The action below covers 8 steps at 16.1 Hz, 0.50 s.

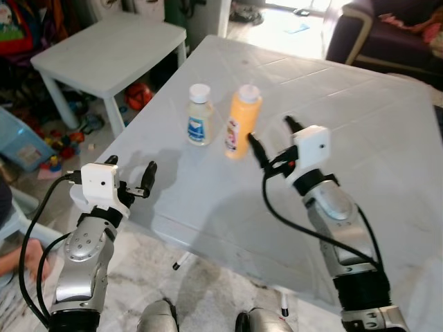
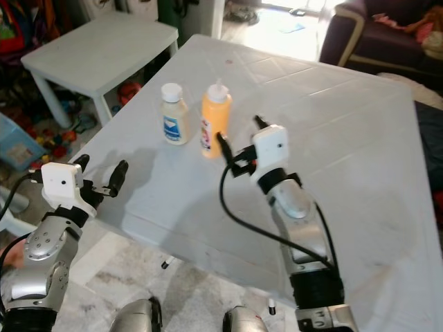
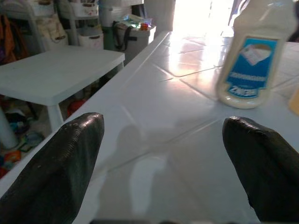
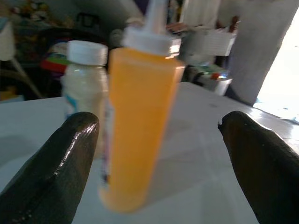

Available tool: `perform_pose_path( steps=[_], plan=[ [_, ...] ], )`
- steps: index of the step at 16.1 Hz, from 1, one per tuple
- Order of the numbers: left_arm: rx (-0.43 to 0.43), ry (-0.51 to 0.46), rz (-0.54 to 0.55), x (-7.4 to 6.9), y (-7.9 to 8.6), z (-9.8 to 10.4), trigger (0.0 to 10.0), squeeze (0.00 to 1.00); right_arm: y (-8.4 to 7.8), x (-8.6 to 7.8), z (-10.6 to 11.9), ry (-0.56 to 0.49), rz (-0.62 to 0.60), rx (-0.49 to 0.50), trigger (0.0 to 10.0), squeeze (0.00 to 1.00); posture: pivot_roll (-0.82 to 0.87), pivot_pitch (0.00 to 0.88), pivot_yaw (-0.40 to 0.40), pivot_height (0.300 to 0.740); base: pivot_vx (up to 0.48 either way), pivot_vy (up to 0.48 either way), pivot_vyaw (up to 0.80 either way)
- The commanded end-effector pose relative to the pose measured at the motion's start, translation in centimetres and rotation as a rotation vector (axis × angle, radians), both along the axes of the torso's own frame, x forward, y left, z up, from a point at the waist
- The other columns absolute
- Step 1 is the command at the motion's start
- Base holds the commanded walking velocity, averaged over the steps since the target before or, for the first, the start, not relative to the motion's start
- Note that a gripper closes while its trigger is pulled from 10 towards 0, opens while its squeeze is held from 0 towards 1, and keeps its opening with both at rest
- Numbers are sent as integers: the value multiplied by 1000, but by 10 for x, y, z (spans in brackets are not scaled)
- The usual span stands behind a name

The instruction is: Restocking fridge

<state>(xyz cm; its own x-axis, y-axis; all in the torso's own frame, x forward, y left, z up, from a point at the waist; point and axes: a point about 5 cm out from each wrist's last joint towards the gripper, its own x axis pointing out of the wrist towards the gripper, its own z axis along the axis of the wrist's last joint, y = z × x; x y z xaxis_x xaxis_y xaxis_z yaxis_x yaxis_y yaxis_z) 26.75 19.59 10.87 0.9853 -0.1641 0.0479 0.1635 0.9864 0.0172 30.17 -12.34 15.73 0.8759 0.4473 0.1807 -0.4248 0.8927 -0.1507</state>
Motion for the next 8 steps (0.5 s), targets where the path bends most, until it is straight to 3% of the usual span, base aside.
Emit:
perform_pose_path(
  steps=[1, 8],
  plan=[
    [9, 2, 1, 0, 1, 2, 10000, 0, -1, -1, 0, 6, 15, -2, 10000, 0, 36, 102, -35, 740, 0, 0, 0],
    [7, 7, -19, 3, -5, 2, 10000, 0, 3, 18, 17, -41, 62, -28, 10000, 0, 34, 96, -35, 740, 0, 0, 0]
  ],
)
